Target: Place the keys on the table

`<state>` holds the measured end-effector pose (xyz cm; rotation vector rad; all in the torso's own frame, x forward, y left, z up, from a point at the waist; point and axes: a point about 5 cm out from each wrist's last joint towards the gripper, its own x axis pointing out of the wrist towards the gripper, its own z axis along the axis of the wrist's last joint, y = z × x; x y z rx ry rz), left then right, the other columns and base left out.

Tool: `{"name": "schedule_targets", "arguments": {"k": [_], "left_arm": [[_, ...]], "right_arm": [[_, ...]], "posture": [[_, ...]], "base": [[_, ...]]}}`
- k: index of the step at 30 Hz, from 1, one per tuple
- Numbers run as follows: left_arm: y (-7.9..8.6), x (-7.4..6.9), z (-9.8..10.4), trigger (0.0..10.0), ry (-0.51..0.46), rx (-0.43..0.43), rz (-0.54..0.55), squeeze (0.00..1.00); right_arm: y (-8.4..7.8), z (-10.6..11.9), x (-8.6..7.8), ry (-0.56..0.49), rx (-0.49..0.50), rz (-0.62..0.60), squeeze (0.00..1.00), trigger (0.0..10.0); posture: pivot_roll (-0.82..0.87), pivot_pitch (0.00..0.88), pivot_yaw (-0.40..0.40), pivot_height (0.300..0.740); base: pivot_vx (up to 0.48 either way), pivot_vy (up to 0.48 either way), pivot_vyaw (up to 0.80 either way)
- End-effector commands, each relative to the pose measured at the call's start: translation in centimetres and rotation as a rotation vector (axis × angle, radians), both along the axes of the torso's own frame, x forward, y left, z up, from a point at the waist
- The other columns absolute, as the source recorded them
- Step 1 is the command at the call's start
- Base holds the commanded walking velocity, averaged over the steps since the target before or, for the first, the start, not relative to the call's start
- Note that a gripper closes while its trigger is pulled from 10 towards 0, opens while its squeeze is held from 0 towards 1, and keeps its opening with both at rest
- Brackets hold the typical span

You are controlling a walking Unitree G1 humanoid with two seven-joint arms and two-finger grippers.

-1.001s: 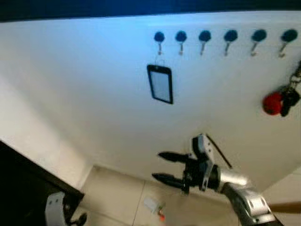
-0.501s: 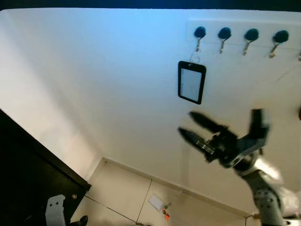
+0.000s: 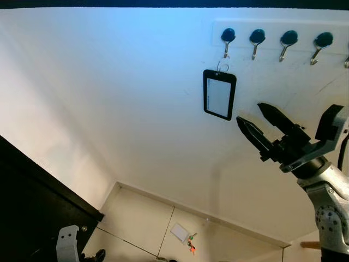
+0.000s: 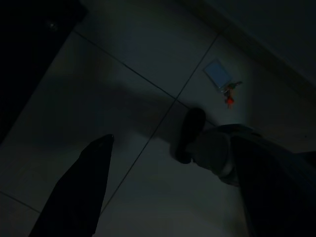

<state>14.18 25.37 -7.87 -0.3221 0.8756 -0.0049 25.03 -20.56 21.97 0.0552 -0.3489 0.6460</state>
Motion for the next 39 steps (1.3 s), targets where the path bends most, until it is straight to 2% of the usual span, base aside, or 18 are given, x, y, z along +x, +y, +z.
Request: {"name": "schedule_targets", "arguments": {"k": [1,6,10,11,22,23,24,25,34,39], "left_arm": [[0.0,-0.8,-0.3,10.0,0.019,-0.003,0.012,0.00],[0.2,-0.9,-0.3,10.0,0.020,-0.002,0.005,0.00],[0.2,-0.9,-0.2,10.0,0.019,-0.002,0.010,0.00],[0.2,-0.8,-0.2,10.0,0.013,-0.003,0.012,0.00],[0.2,-0.7,-0.2,10.0,0.006,-0.004,0.021,0.00],[0.2,-0.7,-0.2,10.0,0.006,-0.004,0.021,0.00],[0.1,-0.7,-0.2,10.0,0.006,-0.004,0.021,0.00],[0.1,-0.7,-0.2,10.0,0.006,-0.004,0.020,0.00],[0.0,-0.5,-0.2,10.0,-0.003,-0.009,0.015,0.00],[-0.1,-0.5,-0.2,10.0,-0.003,-0.012,0.012,0.00]], "right_arm": [[0.6,-0.4,-0.1,0.018,-0.013,0.013,0.00,10.0],[2.2,-0.3,0.5,0.014,-0.001,0.055,0.00,10.0],[2.7,-0.2,0.9,0.012,-0.002,0.072,0.00,10.0],[2.9,0.0,1.4,0.007,-0.001,0.073,0.00,10.0],[2.3,1.0,2.4,-0.026,0.016,0.017,0.00,10.0],[2.4,0.9,2.4,-0.021,0.015,0.023,0.00,5.2],[2.4,0.8,2.4,-0.013,0.008,0.039,0.00,3.6],[2.5,0.7,2.4,-0.009,0.004,0.044,0.00,0.0],[3.1,0.8,2.3,-0.014,0.020,0.090,0.00,0.0],[4.3,2.0,1.7,-0.054,0.103,0.182,0.00,0.0]], "posture": [[-0.14,0.143,0.135,0.740],[-0.13,0.136,0.134,0.740],[-0.13,0.134,0.134,0.740],[-0.13,0.132,0.133,0.740],[-0.13,0.117,0.132,0.740],[-0.13,0.117,0.132,0.740],[-0.13,0.117,0.132,0.740],[-0.13,0.112,0.130,0.740],[-0.13,0.114,0.129,0.740],[-0.13,0.120,0.129,0.740]], "base": [[0.000,0.000,0.00],[0.000,0.000,0.00],[0.000,0.000,0.00],[0.000,0.000,0.00],[0.000,0.000,0.00],[0.000,0.000,0.00],[0.000,0.000,0.00],[0.000,0.000,0.00],[0.000,0.000,0.00],[0.000,0.000,0.00]]}}
